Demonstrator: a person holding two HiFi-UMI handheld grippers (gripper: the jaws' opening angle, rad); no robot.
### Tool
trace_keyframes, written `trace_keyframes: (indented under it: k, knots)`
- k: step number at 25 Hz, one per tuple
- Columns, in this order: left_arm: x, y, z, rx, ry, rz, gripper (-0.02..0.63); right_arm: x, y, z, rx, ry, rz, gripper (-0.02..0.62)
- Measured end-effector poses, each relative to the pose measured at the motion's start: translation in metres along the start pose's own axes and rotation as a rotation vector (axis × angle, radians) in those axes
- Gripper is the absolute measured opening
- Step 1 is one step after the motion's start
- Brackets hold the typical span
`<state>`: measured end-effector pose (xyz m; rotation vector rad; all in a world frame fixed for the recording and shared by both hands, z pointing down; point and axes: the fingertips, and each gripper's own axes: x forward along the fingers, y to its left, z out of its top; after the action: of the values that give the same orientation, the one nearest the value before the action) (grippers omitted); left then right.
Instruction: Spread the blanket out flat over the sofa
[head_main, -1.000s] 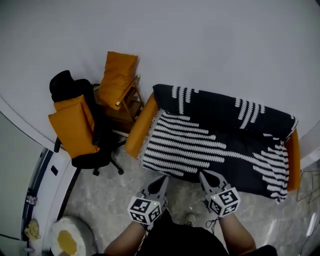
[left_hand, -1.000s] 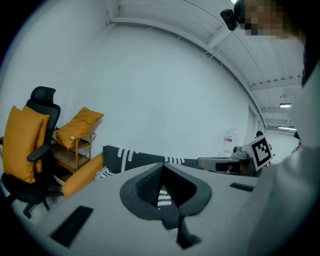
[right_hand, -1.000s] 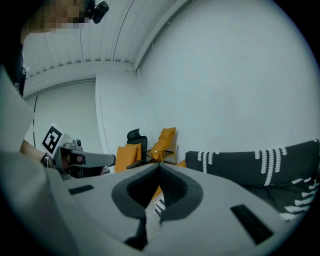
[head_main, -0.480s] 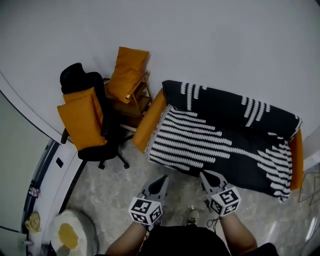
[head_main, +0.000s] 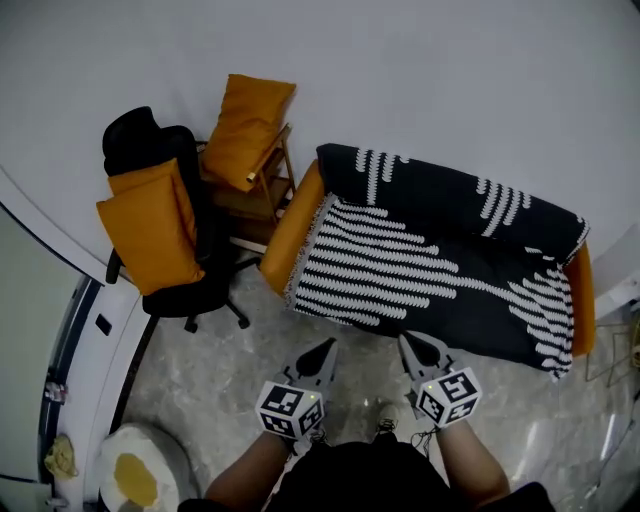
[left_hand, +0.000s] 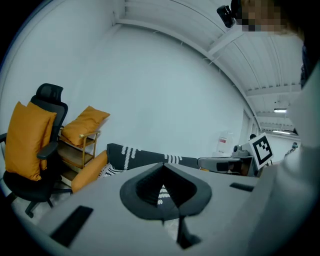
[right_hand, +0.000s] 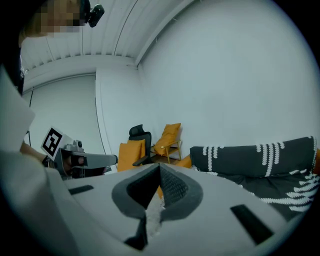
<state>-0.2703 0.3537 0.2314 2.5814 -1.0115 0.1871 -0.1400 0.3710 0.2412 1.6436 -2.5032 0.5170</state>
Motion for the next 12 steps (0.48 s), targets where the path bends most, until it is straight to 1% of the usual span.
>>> trace_keyframes:
  k: [7,12]
  knots:
    - [-0.002,0.002,0.003,0.004,0.003,-0.061,0.006,-0.009,0.008,0.0,0.001,-0.009,-0.067,0.003]
    - [-0.001,-0.005,0.003,0.016,0.009,-0.082,0.005,-0.018,0.007,0.0,0.012,-0.025,-0.088,0.003]
